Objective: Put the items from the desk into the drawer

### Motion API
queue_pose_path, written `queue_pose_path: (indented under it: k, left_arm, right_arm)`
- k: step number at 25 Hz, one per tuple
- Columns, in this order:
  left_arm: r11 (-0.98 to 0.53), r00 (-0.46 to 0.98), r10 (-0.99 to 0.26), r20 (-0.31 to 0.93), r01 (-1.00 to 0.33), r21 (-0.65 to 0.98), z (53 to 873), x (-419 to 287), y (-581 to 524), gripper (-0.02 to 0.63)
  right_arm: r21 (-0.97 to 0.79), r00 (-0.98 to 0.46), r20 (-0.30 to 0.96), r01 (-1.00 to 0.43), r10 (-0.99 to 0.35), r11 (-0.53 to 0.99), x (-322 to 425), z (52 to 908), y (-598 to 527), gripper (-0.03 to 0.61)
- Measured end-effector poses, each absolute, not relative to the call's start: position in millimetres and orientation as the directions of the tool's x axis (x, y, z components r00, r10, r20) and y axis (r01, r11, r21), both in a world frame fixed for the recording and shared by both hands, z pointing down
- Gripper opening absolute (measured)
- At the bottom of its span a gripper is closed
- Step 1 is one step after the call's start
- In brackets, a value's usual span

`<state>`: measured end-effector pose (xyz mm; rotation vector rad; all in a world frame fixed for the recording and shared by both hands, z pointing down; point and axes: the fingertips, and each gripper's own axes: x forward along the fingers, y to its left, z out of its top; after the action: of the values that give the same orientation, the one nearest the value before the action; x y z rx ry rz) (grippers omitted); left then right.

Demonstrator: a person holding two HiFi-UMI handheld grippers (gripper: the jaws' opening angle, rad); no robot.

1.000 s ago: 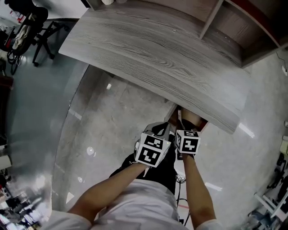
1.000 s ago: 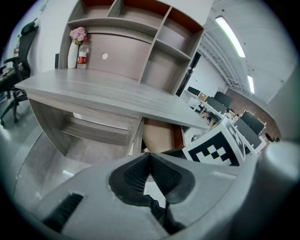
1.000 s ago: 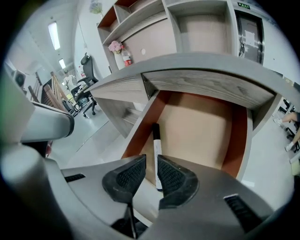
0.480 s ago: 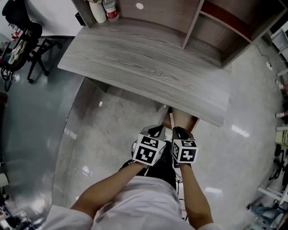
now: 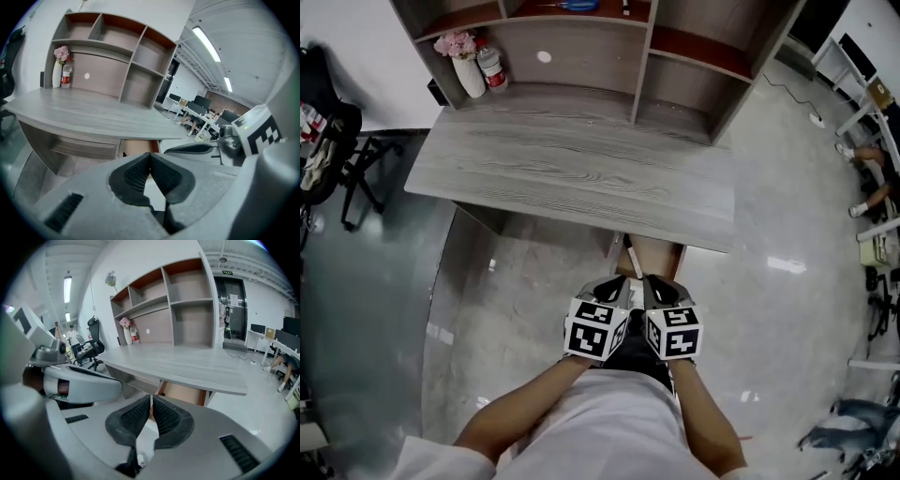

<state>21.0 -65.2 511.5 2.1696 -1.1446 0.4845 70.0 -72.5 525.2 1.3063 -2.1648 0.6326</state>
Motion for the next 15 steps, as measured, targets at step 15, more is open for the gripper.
queue_pose_path:
  k: [15]
  left_arm:
    - [-0.546,0.608,-0.634,0.478,-0.790,0.280,458,46,-58,0.002]
  right_arm:
    - [-0.115,-0.368,0.485,-0.926,-0.794,0.359,77,447,-52,0.002]
